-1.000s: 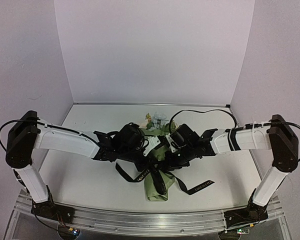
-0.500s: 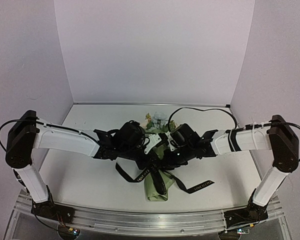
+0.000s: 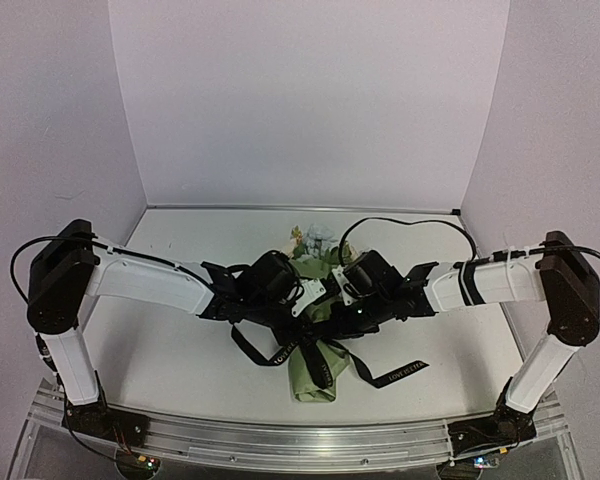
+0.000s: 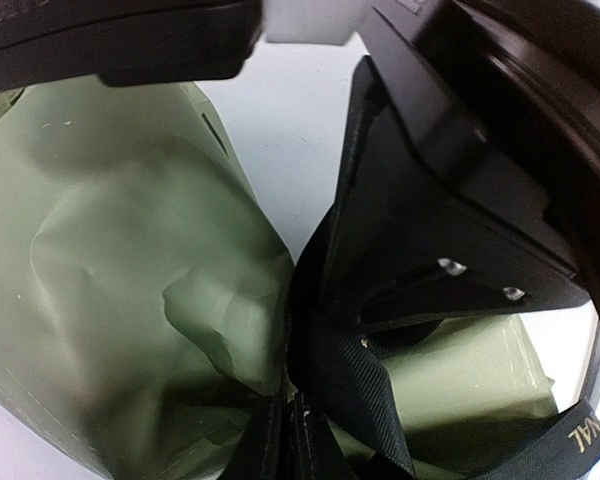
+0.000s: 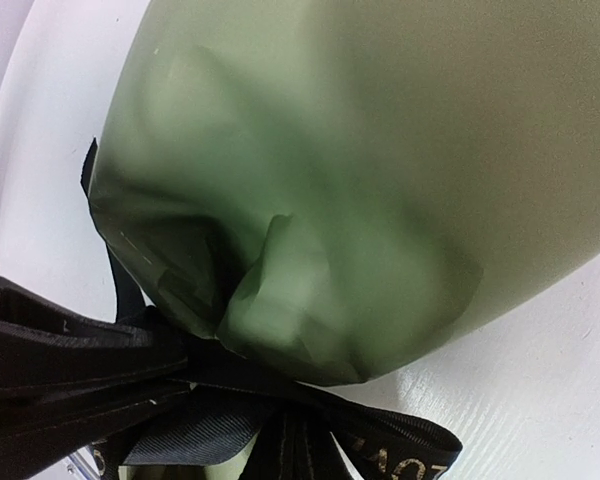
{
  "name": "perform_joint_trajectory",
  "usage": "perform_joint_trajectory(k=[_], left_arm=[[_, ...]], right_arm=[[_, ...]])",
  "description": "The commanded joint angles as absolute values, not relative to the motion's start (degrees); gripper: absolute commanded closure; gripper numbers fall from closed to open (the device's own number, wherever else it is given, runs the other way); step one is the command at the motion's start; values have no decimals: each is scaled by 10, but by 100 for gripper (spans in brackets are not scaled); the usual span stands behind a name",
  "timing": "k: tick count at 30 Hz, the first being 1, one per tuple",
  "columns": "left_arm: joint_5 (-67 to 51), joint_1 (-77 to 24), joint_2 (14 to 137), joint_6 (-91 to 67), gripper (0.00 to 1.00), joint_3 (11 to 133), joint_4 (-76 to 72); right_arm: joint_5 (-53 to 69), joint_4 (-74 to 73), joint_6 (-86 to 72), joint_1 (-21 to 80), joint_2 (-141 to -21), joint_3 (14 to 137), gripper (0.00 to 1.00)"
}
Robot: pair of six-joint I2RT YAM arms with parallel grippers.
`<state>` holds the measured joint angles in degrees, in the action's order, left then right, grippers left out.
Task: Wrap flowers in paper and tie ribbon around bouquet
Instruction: Cross the half-tied ribbon over the folded bouquet.
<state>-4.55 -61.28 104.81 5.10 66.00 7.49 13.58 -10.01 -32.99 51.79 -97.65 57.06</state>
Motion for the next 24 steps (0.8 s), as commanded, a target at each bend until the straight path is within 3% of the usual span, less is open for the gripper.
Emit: perform_joint_trajectory(k=[1,11,24], left_arm=[[-43,-608,1035,56,99,673,49],[-49,-608,973,45,100,636,-23],[-112,-606,984,40,100,626,15]], right_arm=[[128,-82,-328,517,-957,571,100],[119,-61,-309,518,-965,581,100],[68,35,-312,518,-991,569,100]])
